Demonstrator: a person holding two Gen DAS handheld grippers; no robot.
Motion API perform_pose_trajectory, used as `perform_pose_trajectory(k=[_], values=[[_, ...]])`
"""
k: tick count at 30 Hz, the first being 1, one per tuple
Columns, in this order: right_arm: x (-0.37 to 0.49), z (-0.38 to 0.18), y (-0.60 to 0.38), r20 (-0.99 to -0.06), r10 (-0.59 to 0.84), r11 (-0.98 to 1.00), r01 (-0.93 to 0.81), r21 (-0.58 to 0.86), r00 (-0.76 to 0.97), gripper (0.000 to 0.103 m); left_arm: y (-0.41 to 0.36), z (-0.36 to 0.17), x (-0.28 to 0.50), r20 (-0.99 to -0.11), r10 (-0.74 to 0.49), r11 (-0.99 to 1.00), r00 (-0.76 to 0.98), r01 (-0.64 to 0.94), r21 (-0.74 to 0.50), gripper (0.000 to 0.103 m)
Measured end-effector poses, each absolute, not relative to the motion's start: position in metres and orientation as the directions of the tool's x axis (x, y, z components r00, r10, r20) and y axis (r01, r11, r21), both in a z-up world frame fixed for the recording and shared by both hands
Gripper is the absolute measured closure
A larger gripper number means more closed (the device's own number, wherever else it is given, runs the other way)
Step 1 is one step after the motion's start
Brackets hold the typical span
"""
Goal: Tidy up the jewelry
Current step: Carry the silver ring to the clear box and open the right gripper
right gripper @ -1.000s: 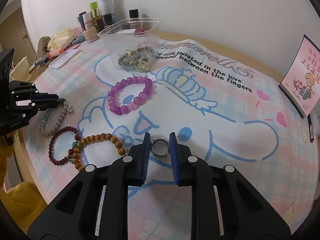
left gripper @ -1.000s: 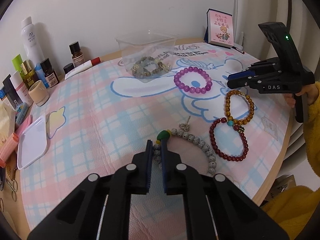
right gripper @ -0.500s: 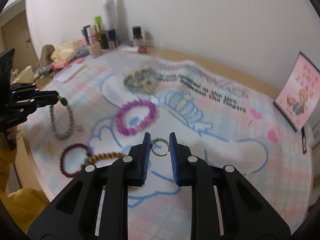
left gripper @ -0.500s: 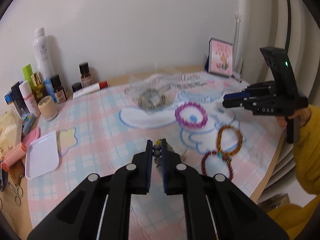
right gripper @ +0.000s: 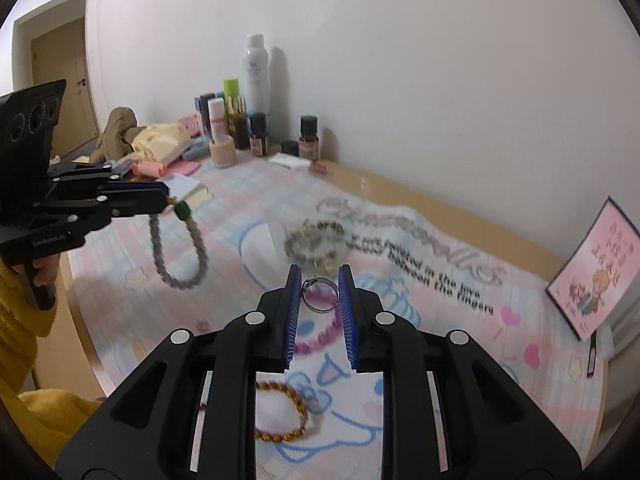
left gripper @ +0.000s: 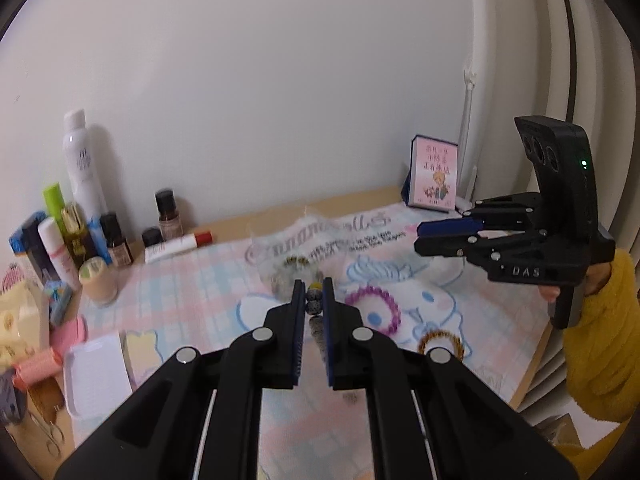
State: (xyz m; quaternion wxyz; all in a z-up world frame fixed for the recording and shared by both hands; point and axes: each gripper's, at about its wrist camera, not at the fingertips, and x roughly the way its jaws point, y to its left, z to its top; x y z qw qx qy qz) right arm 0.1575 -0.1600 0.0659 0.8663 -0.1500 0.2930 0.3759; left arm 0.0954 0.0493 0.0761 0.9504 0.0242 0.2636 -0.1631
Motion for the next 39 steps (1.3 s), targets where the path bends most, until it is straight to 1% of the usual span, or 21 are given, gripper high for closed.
perform_pose_trajectory(k=[8, 15, 18, 25, 30, 36, 39], values=[[0.182, 0.084, -0.15, -0.579, 0.59, 0.68, -0.733, -0.021, 0.563, 0.084, 0.056, 0.107, 0.13, -0.451, -0.325, 0.943, 0.831, 0.32, -0.091, 0.095], [0.203, 0.086, -0.137, -0.58, 0.6, 0.684, -0.729, 0.015, 0.551, 0.084, 0.058, 0.116, 0.17, -0.442, -0.344, 0.939, 0.828, 0.313, -0.143, 0.095], [0.212, 0.08, -0.131, -0.593, 0.59, 0.692, -0.722, 0.02, 0.548, 0.084, 0.058, 0.109, 0.189, -0.454, -0.342, 0.94, 0.823, 0.296, -0.171, 0.095], [0.227, 0.06, -0.118, -0.625, 0.573, 0.697, -0.717, 0.031, 0.53, 0.084, 0.058, 0.087, 0.215, -0.459, -0.4, 0.913, 0.793, 0.302, -0.273, 0.095], [0.237, 0.046, -0.106, -0.647, 0.567, 0.692, -0.72, 0.039, 0.51, 0.084, 0.063, 0.063, 0.233, -0.489, -0.415, 0.904, 0.767, 0.284, -0.32, 0.095], [0.246, 0.027, -0.093, -0.685, 0.549, 0.684, -0.728, 0.04, 0.478, 0.084, 0.06, 0.041, 0.237, -0.541, -0.405, 0.911, 0.737, 0.277, -0.306, 0.095], [0.246, 0.026, -0.09, -0.684, 0.554, 0.677, -0.735, 0.037, 0.476, 0.084, 0.059, 0.033, 0.239, -0.568, -0.387, 0.92, 0.726, 0.265, -0.289, 0.095]])
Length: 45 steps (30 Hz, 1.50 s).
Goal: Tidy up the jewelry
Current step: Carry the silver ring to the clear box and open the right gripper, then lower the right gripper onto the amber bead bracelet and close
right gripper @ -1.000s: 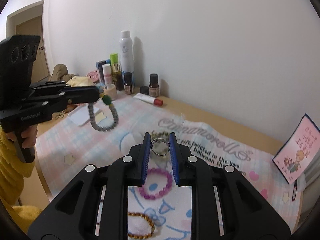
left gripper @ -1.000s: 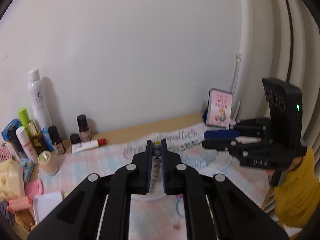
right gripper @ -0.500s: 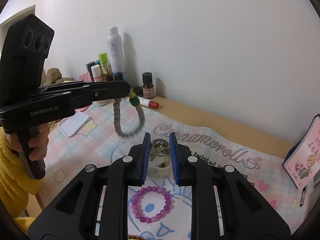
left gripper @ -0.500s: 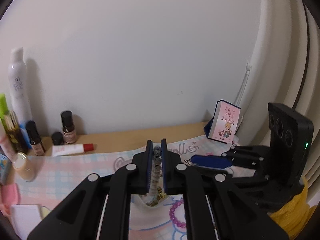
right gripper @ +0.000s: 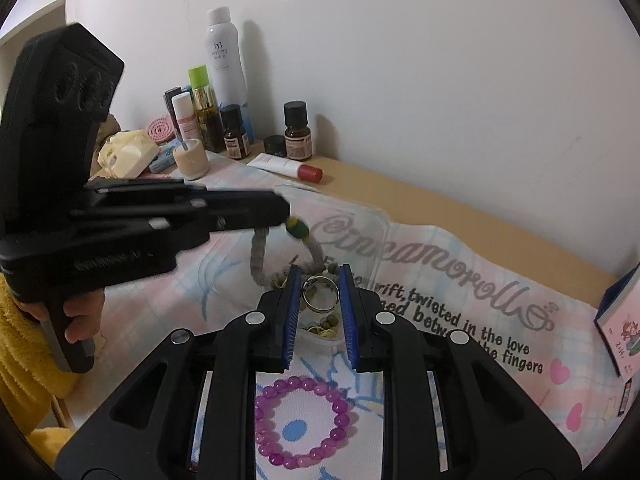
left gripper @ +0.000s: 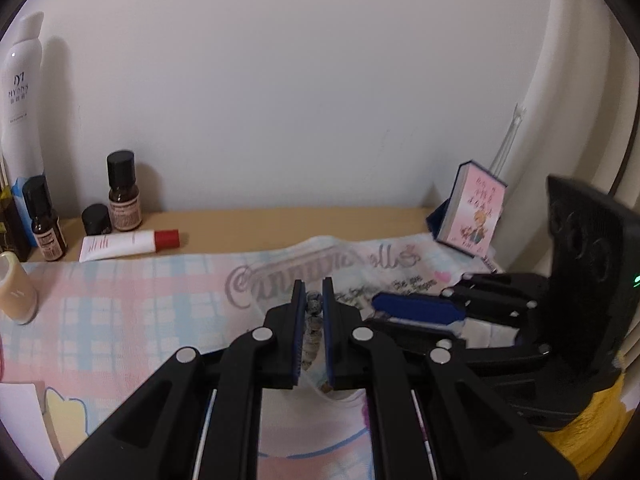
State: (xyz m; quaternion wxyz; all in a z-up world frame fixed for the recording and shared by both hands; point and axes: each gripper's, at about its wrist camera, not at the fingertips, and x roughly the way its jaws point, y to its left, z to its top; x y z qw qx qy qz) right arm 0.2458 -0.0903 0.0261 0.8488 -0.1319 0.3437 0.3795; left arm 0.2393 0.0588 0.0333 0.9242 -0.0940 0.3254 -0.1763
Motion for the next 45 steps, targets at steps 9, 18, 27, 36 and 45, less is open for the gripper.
perform_pose_trajectory(k=[9, 18, 27, 36, 45], values=[[0.244, 0.03, -0.09, -0.68, 0.564, 0.668, -0.743, 0.042, 0.468, 0.073, 0.065, 0.032, 0.238, -0.568, -0.392, 0.918, 0.723, 0.262, -0.3, 0.093], [0.224, 0.045, -0.109, -0.658, 0.565, 0.679, -0.734, 0.028, 0.498, 0.057, 0.064, 0.049, 0.214, -0.538, -0.383, 0.923, 0.751, 0.284, -0.261, 0.075], [0.182, 0.032, -0.157, -0.679, 0.569, 0.686, -0.723, 0.081, 0.464, 0.045, 0.055, 0.042, 0.15, -0.574, -0.391, 0.918, 0.719, 0.353, -0.182, 0.056], [0.16, -0.002, -0.192, -0.726, 0.52, 0.729, -0.677, 0.103, 0.449, 0.044, 0.038, 0.023, 0.102, -0.61, -0.384, 0.908, 0.693, 0.405, -0.112, 0.032], [0.142, -0.011, -0.207, -0.733, 0.524, 0.732, -0.669, 0.127, 0.434, 0.044, 0.044, 0.02, 0.093, -0.616, -0.38, 0.915, 0.69, 0.377, -0.141, 0.029]])
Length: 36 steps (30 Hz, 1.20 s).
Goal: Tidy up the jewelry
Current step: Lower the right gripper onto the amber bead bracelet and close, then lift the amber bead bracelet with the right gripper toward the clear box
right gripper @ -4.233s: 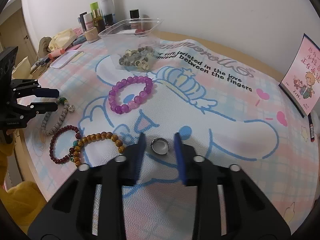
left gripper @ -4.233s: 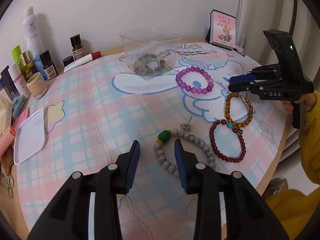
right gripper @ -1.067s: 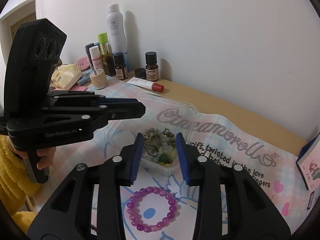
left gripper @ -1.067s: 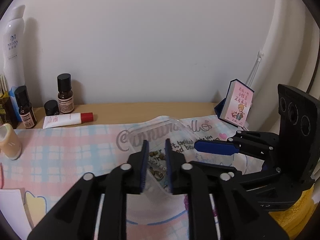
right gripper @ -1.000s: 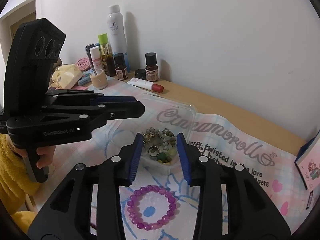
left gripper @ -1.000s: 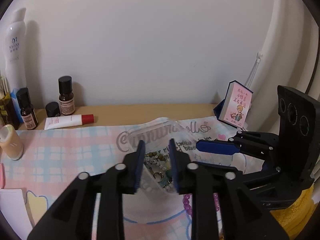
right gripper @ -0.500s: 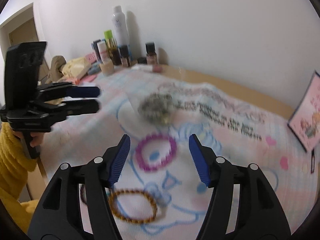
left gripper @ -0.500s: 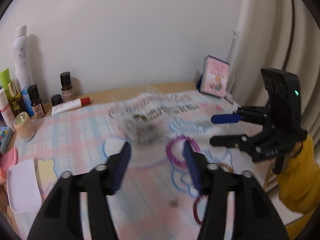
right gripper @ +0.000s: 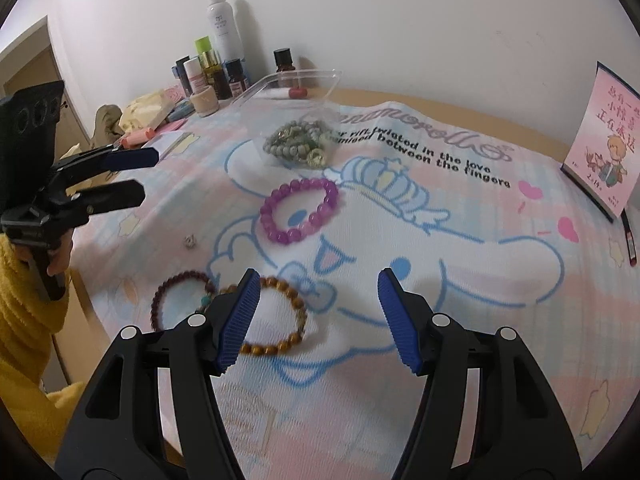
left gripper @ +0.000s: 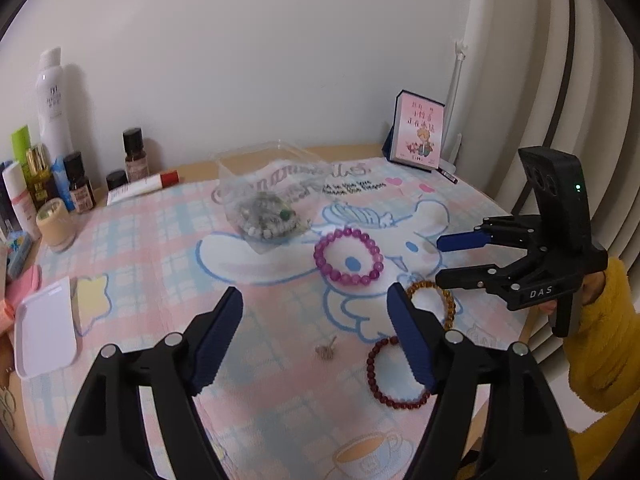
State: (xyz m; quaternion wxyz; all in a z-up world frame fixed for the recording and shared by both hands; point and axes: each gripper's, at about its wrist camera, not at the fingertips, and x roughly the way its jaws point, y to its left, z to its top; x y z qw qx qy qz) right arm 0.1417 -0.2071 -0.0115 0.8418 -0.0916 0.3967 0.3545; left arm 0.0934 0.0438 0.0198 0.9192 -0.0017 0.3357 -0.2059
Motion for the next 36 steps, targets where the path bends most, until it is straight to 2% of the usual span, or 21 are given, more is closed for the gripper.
perform_pose_trajectory(k=[5, 7, 9, 11, 14, 18, 28, 36], values=[[0.132, -0.015, -0.205, -0.737, 0.533, 0.717, -0.685, 0.131, 0.417, 0.049, 0.035, 0.003, 0.093, -0.656, -0.357, 0.916, 0.665, 0.385, -0.108, 0.031], [0.132, -0.018, -0.204, -0.74, 0.537, 0.712, -0.688, 0.139, 0.405, 0.061, 0.031, -0.003, 0.093, -0.666, -0.359, 0.914, 0.655, 0.393, -0.106, 0.039], [0.134, -0.022, -0.203, -0.749, 0.537, 0.709, -0.689, 0.149, 0.39, 0.069, 0.028, -0.007, 0.093, -0.676, -0.351, 0.914, 0.648, 0.394, -0.096, 0.057], [0.135, -0.024, -0.203, -0.75, 0.53, 0.714, -0.685, 0.143, 0.396, 0.07, 0.025, -0.011, 0.094, -0.69, -0.345, 0.912, 0.636, 0.4, -0.088, 0.064], [0.136, -0.025, -0.204, -0.751, 0.527, 0.719, -0.68, 0.143, 0.399, 0.078, 0.022, -0.015, 0.094, -0.701, -0.346, 0.909, 0.623, 0.408, -0.086, 0.069], [0.14, -0.027, -0.203, -0.765, 0.51, 0.727, -0.672, 0.139, 0.394, 0.078, 0.019, -0.02, 0.096, -0.722, -0.334, 0.908, 0.606, 0.413, -0.074, 0.081], [0.142, -0.033, -0.201, -0.772, 0.516, 0.728, -0.664, 0.168, 0.371, 0.093, 0.015, -0.025, 0.097, -0.739, -0.296, 0.91, 0.606, 0.414, -0.026, 0.091], [0.142, -0.032, -0.204, -0.758, 0.525, 0.74, -0.647, 0.182, 0.388, 0.094, 0.014, -0.025, 0.096, -0.726, -0.297, 0.91, 0.62, 0.413, -0.02, 0.092]])
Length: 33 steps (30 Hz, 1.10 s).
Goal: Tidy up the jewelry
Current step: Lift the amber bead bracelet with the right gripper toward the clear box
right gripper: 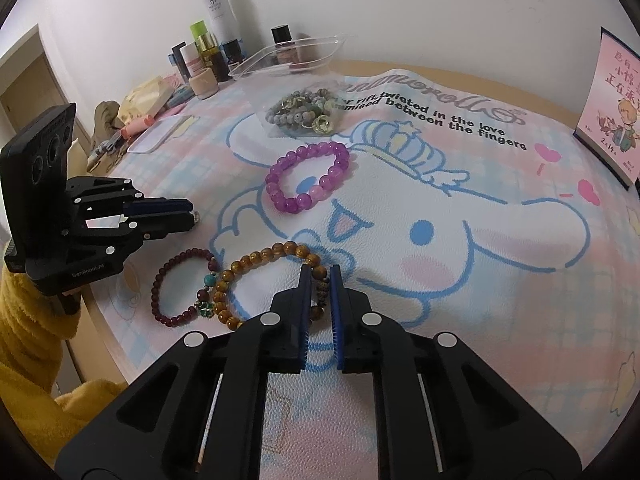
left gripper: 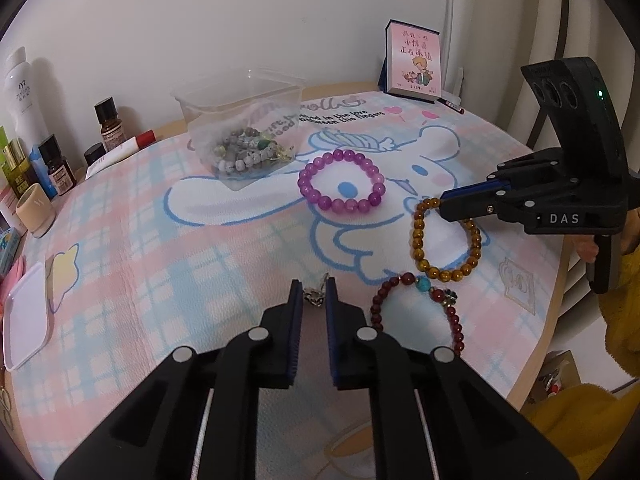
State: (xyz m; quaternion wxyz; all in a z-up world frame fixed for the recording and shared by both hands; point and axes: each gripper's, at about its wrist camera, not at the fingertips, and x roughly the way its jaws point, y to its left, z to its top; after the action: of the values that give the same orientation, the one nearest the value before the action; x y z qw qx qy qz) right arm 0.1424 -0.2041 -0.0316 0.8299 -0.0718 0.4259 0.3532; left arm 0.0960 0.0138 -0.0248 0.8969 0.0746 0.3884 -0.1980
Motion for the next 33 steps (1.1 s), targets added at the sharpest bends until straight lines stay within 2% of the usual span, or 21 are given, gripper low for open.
perform_pose_trajectory(k=[11, 21, 26, 33], values=[[0.143, 0.007, -0.201, -0.693, 0.563, 0.726, -0.67, 0.156, 0.45, 0.095, 0.021, 0.004, 0.096, -0.667, -0.3, 0.919, 0.681, 0.395, -0.01, 0.092], [0.153, 0.068, -0.188, -0.588, 0.597, 0.716, -0.693, 0.083, 0.546, 0.095, 0.03, 0.051, 0.112, -0.556, -0.318, 0.93, 0.768, 0.367, -0.024, 0.092], [0.16, 0.09, -0.181, -0.531, 0.625, 0.711, -0.698, 0.085, 0.573, 0.095, 0.036, 0.067, 0.129, -0.514, -0.344, 0.929, 0.786, 0.366, -0.063, 0.092], [0.177, 0.105, -0.167, -0.497, 0.64, 0.714, -0.693, 0.1, 0.586, 0.095, 0.041, 0.075, 0.157, -0.492, -0.352, 0.931, 0.796, 0.353, -0.096, 0.092]])
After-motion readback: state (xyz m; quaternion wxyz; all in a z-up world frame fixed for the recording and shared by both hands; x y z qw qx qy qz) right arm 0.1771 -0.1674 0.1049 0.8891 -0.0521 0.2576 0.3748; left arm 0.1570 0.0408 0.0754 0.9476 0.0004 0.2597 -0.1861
